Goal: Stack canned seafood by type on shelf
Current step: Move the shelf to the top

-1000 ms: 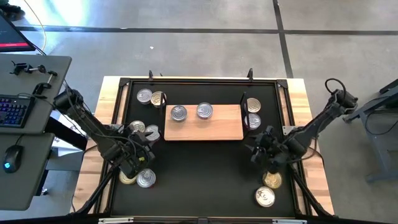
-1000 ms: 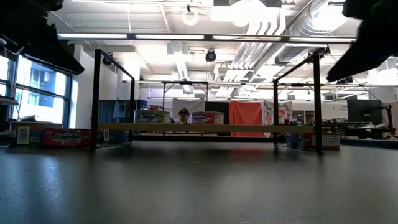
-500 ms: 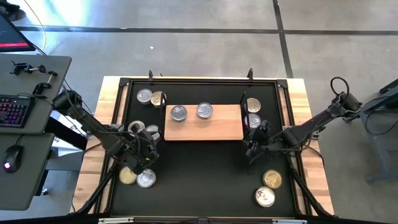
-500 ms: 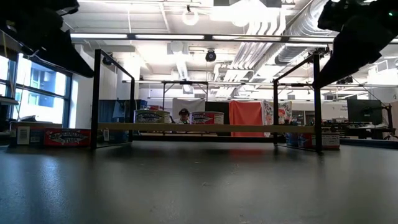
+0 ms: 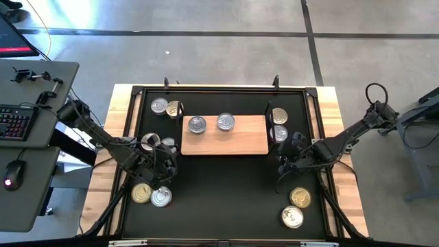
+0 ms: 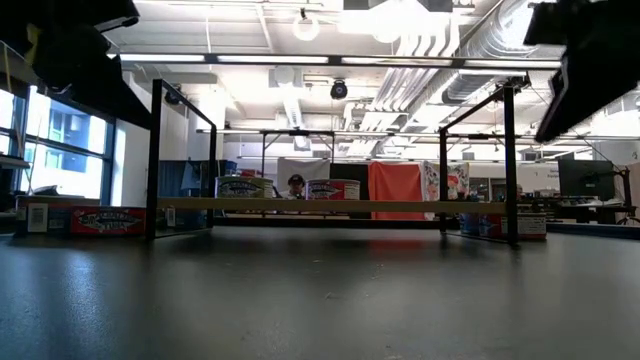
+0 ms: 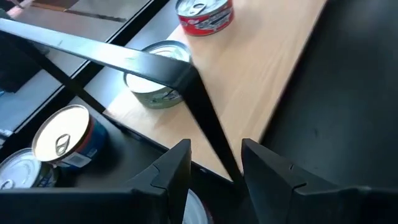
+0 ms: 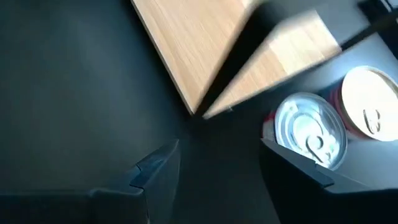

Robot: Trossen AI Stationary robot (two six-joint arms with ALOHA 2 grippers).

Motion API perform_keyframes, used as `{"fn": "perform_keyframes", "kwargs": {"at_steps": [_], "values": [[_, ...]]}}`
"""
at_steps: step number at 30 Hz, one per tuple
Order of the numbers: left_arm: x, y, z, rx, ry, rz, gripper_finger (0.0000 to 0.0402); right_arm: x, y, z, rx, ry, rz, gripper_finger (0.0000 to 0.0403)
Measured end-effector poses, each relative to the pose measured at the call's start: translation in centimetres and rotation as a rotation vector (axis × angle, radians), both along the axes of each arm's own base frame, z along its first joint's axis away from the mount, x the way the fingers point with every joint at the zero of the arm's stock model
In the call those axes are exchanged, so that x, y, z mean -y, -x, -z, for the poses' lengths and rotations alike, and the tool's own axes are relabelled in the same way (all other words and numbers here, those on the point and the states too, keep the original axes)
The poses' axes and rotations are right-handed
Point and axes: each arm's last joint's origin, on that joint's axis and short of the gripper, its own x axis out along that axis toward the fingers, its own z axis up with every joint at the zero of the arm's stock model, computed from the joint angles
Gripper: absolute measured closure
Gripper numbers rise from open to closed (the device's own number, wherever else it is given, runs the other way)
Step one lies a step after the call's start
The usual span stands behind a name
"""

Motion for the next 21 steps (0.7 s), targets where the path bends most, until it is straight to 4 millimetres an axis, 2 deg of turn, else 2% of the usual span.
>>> {"fn": "perform_keyframes", "kwargs": {"at_steps": [5, 9, 14, 21], "values": [[-0.6, -0.4, 0.0, -0.028, -0.005, -0.007, 0.0269, 0.0, -0.1, 1.9, 0.048, 0.009, -0.014, 0.0192], [-0.7, -1.1, -0.1, -0.039, -0.001, 0.023, 0.0269, 0.2, -0.7, 2.6, 0.117, 0.032, -0.025, 0.0198], [-1.0, -1.9, -0.2, -0.057, 0.01, 0.069, 0.0269, 1.0, -1.2, 2.4, 0.139, 0.087, -0.006, 0.0234], [-1.8, -2.4, -0.3, -0.082, -0.012, 0.068, 0.0269, 1.3, -1.3, 1.2, 0.216, 0.073, -0.041, 0.0289]]}}
